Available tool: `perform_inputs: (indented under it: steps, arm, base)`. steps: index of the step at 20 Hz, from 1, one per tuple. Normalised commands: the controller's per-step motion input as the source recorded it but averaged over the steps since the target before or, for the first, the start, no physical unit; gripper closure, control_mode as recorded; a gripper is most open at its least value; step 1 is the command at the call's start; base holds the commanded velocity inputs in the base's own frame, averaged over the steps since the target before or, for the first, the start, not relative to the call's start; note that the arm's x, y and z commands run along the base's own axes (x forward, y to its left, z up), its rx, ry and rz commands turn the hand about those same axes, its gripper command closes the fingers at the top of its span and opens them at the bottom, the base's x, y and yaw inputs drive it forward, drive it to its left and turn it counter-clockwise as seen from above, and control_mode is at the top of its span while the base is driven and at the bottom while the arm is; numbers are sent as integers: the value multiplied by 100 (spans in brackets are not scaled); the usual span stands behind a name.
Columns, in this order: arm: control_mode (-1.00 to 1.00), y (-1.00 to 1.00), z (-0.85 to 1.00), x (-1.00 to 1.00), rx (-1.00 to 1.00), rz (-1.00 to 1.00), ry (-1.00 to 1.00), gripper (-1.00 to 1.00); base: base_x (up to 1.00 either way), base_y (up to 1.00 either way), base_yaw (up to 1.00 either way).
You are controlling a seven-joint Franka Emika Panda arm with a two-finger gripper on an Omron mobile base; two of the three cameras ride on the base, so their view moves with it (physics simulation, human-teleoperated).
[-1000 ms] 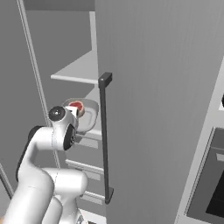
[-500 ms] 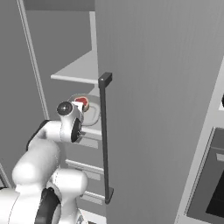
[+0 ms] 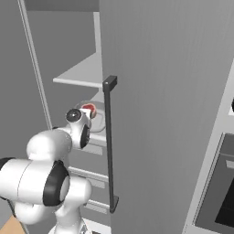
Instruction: Take the meat container that has the steak and place it on the second highest rack of the freezer. Then take the vegetable container that has the squash and corn and place it on the highest rack of the freezer.
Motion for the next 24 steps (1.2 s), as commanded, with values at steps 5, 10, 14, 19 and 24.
perform_inputs:
  steps: [5, 10, 14, 19, 24]
  arm:
    - [-100, 0, -10, 48, 0, 0, -2, 100]
    - [-100, 0, -1, 50, 0, 0, -1, 100]
    - [-100, 0, -1, 46, 0, 0, 0, 100]
    - [-100, 0, -14, 40, 0, 0, 0, 100]
    - [-100, 0, -24, 28, 0, 0, 0, 100]
  base:
    - [0, 0, 0]
    - [0, 0, 0]
    - [0, 0, 0]
    - [0, 0, 0]
    - [0, 0, 0]
